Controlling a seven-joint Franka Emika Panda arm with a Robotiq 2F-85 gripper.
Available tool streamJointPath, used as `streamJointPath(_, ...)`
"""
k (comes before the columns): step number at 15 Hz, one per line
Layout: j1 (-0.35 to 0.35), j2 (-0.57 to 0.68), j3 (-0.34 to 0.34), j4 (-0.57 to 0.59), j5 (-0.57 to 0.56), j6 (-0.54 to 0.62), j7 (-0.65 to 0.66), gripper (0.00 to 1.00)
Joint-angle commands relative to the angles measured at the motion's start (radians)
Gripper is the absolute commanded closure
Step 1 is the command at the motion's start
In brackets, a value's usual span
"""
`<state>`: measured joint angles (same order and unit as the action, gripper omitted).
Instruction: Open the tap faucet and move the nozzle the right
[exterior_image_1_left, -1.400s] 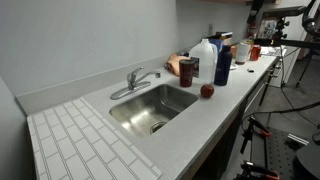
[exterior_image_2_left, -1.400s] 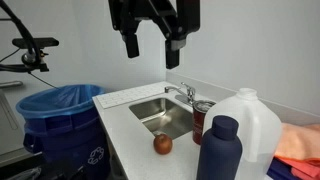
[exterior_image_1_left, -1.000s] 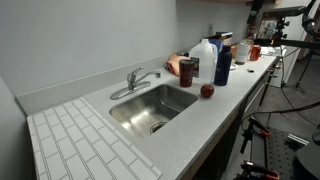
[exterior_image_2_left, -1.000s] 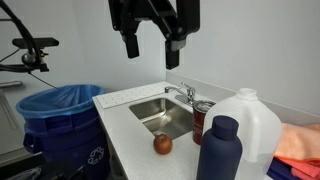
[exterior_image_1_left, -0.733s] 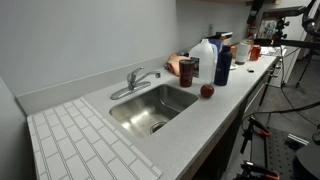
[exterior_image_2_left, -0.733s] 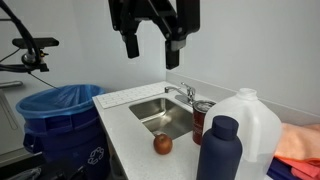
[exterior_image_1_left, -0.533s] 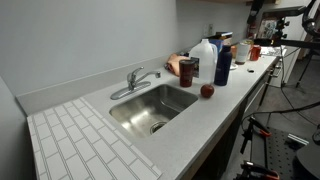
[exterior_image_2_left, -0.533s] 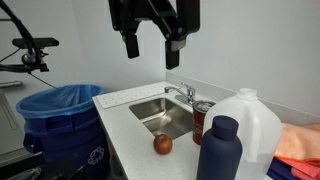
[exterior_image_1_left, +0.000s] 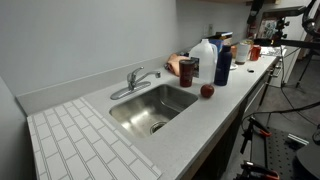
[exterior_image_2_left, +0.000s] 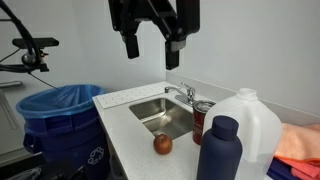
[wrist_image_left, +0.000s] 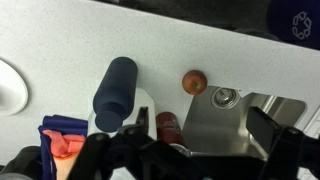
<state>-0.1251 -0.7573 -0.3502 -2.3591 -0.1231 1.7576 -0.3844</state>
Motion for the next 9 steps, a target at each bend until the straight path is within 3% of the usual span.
streamJointPath(1,-0.012,0.002,0.009,0.0,0.005,0.007,0.012,0.0)
streamJointPath(6,-0.008,0.002,0.007,0.0,-0.006,0.01,-0.003,0.0)
streamJointPath(7,0.003,0.088,-0.03,0.199,-0.004,-0.1,-0.055,0.0)
streamJointPath(8,0.001,0.095,-0.03,0.215,-0.015,-0.102,-0.06,0.0)
streamJointPath(9,-0.007,0.022,-0.005,0.067,-0.003,-0.021,-0.014,0.0)
